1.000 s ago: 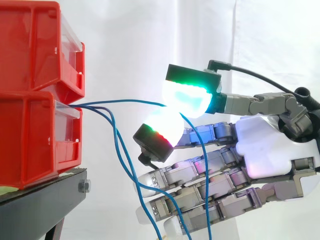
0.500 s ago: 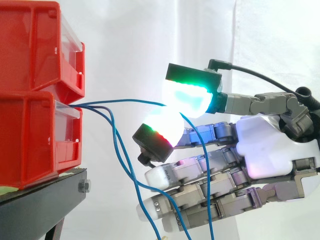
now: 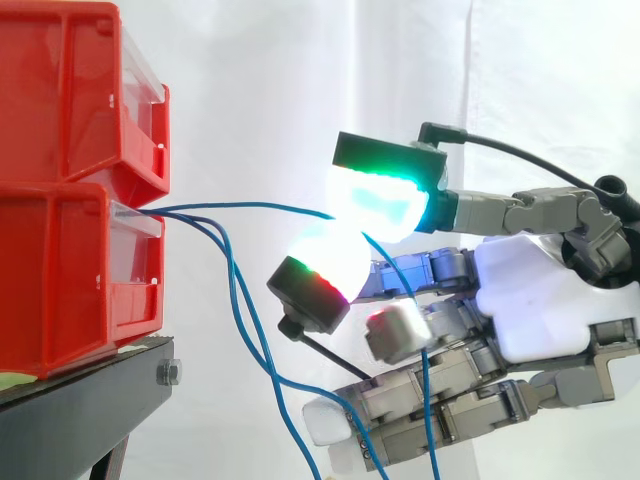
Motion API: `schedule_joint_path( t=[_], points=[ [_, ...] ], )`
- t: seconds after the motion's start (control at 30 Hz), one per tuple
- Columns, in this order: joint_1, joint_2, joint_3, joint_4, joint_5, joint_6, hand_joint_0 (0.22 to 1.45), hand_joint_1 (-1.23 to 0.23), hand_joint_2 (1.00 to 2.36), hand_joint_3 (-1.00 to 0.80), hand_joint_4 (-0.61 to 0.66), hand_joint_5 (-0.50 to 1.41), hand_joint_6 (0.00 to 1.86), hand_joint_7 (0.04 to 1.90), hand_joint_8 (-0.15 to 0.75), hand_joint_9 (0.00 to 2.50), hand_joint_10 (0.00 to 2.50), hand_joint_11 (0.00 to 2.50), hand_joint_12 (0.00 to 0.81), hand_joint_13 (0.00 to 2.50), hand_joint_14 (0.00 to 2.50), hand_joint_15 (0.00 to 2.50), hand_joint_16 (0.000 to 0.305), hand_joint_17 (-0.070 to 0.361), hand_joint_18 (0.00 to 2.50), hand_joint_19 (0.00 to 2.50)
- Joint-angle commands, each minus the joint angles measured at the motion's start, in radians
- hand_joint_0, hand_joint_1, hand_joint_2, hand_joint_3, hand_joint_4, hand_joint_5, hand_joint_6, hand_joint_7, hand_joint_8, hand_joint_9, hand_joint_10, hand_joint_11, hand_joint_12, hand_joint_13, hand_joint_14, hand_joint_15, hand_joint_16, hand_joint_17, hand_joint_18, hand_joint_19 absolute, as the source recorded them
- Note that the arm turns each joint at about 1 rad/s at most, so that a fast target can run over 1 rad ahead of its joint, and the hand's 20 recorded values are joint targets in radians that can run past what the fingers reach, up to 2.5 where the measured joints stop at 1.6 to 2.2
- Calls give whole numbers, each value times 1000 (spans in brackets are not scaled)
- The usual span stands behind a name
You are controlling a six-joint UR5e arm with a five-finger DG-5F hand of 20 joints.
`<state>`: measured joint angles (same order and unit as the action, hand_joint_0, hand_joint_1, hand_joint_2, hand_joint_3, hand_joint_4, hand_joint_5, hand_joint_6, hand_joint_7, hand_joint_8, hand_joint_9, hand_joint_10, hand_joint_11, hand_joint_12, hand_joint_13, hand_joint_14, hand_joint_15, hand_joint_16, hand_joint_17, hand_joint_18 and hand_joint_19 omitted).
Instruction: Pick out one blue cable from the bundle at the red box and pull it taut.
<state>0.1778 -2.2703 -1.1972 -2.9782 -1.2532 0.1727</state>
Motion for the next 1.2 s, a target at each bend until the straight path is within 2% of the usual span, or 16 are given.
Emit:
schedule_joint_path(
  t=[0.0,0.2,0.33,0.5,0.6,0.67,0.73,0.8,0.83,0.87,0.9,1.17],
  points=[
    [2,0,1,-1,3,-16,681,-768,1020,-61,-200,-144,948,1016,254,1258,20,999,304,732,15,400,26,59,304,76],
    [2,2,-1,-2,0,-45,679,-764,1020,-59,-186,-143,949,1027,238,1405,16,1244,313,783,18,484,26,59,323,114],
    [5,2,1,-4,3,-98,679,-762,1020,-61,-183,-144,948,1040,237,1378,17,1249,317,899,23,618,27,60,406,170],
    [5,2,1,-12,5,-110,679,-758,1021,-59,-184,-145,949,1032,227,1362,16,1340,326,1095,23,976,30,69,542,367],
    [5,29,1,-27,9,-114,679,-757,1021,-57,-180,-145,949,1033,216,1362,15,1380,315,1122,24,1141,35,79,622,502],
    [5,49,1,-51,17,-117,679,-757,1021,-56,-184,-144,949,1031,215,1365,13,1408,316,1124,24,1169,37,83,636,535],
    [5,52,1,-59,20,-119,679,-758,1021,-56,-183,-144,949,1036,218,1364,14,1402,320,1106,22,1168,37,84,640,523],
    [5,64,-1,-88,34,-121,679,-761,1020,-56,-185,-143,949,1033,232,1257,20,1198,348,906,26,846,39,87,562,450],
    [6,80,1,-104,38,-124,679,-763,1019,-57,-191,-142,949,1028,244,1219,18,1083,351,816,22,705,38,85,523,407],
    [5,84,1,-110,40,-127,679,-767,1018,-57,-192,-140,948,1039,253,1110,20,844,340,649,17,460,38,85,401,328],
    [6,94,1,-117,46,-134,676,-767,1018,-57,-195,-140,948,1037,258,1084,22,766,336,581,13,351,38,85,361,283],
    [6,98,1,-119,92,-199,670,-775,1016,-61,-208,-138,947,1037,276,961,13,373,316,388,5,118,40,91,198,183]
  ],
)
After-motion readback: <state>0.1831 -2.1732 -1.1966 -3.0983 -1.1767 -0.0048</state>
